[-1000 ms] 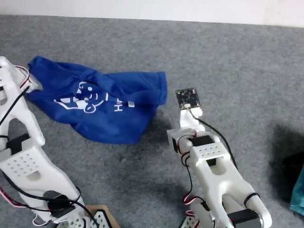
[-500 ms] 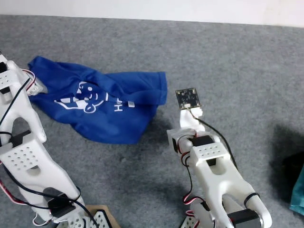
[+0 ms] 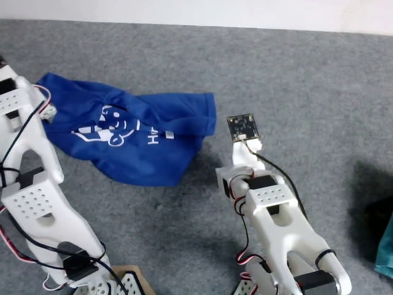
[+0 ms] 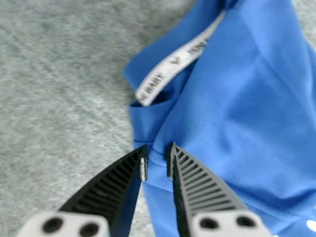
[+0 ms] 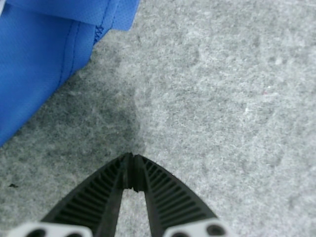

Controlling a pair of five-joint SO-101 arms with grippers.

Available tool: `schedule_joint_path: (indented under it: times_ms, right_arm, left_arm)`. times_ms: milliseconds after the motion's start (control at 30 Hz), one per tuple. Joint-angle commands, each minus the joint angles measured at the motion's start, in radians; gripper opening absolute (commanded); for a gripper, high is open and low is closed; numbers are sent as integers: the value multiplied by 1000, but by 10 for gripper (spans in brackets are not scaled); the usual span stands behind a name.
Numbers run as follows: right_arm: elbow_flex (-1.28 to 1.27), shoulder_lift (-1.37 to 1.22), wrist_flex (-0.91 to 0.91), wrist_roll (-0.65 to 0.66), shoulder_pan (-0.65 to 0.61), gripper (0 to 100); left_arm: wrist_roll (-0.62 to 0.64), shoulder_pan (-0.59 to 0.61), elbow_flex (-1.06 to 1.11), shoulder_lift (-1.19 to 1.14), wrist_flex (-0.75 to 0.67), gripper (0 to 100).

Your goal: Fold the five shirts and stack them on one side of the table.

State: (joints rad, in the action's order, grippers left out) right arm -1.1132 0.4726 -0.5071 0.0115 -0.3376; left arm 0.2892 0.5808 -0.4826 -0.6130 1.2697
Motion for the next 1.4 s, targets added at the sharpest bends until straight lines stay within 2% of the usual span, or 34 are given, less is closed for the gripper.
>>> schedule_joint_path:
  times_ms: [0,567,667,1100,1200,1367]
  right_arm:
    - [5,5,18,3,5,8]
    - [5,5,18,11,-15,9]
    - [5,5,18,11,-15,9]
    - [15,5,18,0,7,9]
    - [41,7,18,-86,61,9]
    - [196,2,10,-127,70,15]
  left_arm:
    - [8,-56,-7,18,-15,88]
    - [6,-61,-4,18,-8,86]
    - [2,-61,-4,16,-12,8]
    - [9,-116,-30,81,-6,6]
    - [12,-150,-61,162,44,6]
    - [138,-189,-65,274,112,6]
